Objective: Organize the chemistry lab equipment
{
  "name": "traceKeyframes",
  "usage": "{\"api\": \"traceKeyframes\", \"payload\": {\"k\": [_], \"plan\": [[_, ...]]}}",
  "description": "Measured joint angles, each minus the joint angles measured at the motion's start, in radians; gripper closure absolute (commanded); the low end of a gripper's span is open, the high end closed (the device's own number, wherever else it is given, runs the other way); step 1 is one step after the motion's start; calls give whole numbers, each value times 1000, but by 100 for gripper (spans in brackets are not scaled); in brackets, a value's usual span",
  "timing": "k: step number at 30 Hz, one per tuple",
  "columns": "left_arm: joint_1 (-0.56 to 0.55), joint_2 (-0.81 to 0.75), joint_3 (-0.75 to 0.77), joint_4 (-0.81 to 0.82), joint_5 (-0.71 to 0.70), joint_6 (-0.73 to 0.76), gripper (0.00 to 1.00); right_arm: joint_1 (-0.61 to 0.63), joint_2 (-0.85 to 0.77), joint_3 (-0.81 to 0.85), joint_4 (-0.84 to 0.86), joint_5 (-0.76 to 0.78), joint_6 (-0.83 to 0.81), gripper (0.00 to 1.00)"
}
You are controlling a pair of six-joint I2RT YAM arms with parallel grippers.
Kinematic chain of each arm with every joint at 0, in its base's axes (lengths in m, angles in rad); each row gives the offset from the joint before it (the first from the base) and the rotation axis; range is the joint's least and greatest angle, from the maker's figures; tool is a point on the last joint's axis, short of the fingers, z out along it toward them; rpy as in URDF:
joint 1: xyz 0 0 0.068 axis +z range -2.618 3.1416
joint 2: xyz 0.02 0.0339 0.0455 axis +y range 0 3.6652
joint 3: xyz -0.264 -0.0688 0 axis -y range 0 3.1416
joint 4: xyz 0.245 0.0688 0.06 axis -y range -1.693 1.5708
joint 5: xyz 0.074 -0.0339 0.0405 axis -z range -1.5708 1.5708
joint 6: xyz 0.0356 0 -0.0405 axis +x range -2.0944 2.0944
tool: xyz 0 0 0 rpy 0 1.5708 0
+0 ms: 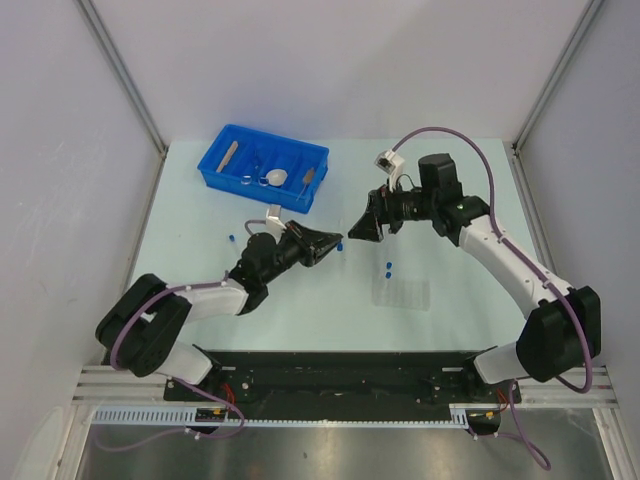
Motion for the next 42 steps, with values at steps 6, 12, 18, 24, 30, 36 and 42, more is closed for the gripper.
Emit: {"api": "traceKeyframes", "payload": {"k": [6,12,18,24,30,36,42], "plan": [[0,30,-26,97,50,29,86,10,56,17,39,-52,121,16],[-3,15,-37,101,48,79,86,46,121,17,57,-30,276,18],[-10,-15,-38,92,40,111,85,46,151,17,101,-3,396,21],[-12,-27,-39,82,31,129,85,39,183,16,135,3,469,30],[-13,-27,-39,81,23,132,85,41,185,-10,203,-4,528,59],[-15,-27,-39,81,22,134,85,43,185,-38,241,-10,564,62],[-18,-27,-39,81,21,135,83,45,195,-45,274,-16,577,74]]}}
